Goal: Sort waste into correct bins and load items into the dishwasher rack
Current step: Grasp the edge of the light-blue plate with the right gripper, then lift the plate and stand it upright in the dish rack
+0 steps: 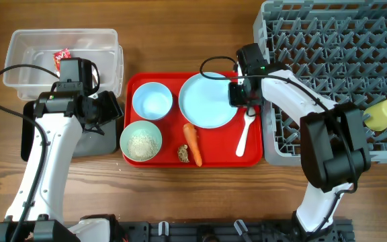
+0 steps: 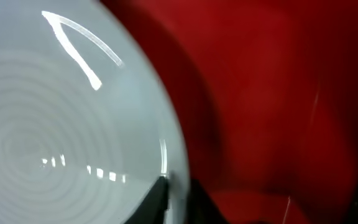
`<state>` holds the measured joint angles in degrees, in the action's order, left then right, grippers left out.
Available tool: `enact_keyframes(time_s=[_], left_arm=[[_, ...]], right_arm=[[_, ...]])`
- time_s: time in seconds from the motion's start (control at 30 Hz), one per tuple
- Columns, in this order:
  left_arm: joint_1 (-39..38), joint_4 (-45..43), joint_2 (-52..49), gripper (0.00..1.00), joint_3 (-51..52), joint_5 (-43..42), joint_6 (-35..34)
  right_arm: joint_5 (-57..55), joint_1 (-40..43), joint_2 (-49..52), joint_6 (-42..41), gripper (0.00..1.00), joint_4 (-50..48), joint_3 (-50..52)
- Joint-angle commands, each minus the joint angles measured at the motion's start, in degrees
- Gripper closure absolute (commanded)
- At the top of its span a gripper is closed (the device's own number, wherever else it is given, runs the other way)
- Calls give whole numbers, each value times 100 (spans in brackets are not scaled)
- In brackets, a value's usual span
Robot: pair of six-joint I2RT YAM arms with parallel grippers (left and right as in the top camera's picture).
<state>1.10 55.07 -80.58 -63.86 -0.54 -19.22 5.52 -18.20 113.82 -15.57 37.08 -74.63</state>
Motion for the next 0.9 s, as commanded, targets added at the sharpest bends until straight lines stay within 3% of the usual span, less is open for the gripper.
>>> enact_keyframes(time_s=[0.0,0.27,0.5,0.7,0.87], left_arm=[[-26,-15,-11,32,-11,-50,-76],[-26,-15,-11,30,-11,-50,-74],[-26,-15,-11,30,-11,-50,-74],[-26,-15,-11,30,-11,-50,-74],[-26,-17,-11,30,-11,-50,-74]], right_arm=[[-13,4,103,-116,96,-111,-81],[4,15,-201,-107,96,-256,-149],[-385,79,-1115,-92,96,-260,-404],[-2236,103,-2297,-50,96,-337,-420],[-4413,103,-2973,881,96,-669,-417]])
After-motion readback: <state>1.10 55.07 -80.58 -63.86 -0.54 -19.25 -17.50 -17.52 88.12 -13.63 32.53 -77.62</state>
